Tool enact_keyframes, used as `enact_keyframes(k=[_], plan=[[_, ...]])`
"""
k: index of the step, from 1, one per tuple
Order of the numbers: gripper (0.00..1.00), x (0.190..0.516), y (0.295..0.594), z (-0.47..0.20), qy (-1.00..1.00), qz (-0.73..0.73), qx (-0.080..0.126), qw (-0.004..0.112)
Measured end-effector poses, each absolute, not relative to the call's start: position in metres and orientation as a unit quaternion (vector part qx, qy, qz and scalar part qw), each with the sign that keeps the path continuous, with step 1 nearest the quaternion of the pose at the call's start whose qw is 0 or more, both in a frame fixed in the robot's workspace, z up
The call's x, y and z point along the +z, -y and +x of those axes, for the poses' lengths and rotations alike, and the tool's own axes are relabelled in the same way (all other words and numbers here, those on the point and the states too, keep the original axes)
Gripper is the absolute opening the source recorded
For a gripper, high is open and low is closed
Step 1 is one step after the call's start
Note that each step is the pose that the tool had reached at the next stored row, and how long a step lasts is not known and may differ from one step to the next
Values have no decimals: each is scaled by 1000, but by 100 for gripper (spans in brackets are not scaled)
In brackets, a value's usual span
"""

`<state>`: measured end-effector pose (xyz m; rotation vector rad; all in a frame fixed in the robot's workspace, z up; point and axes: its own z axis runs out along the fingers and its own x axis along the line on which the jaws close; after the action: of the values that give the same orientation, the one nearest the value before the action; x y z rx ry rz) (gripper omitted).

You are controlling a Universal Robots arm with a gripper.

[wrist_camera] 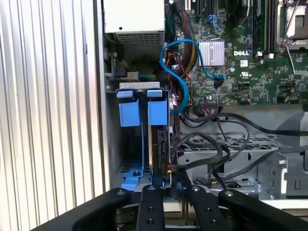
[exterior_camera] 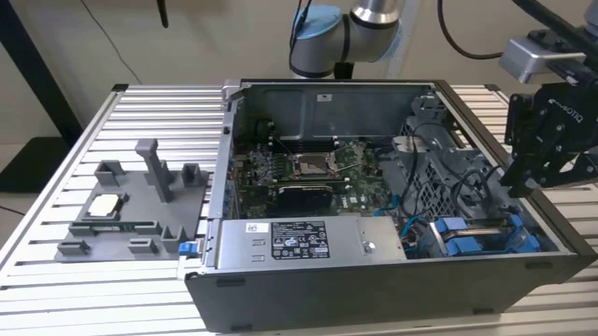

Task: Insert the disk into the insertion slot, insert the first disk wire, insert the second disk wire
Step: 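Insert the first disk wire, then insert the second disk wire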

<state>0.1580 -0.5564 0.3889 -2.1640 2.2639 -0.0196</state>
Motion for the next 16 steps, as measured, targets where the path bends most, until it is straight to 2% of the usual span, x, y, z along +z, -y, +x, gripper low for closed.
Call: enact_keyframes(k=[2,7,13,16], plan=[[27,389,555,158,-723,-691,-4,8],[27,389,554,159,-722,-690,19,38],[27,389,554,172,-720,-692,24,42],[27,389,553,173,-719,-693,30,48]])
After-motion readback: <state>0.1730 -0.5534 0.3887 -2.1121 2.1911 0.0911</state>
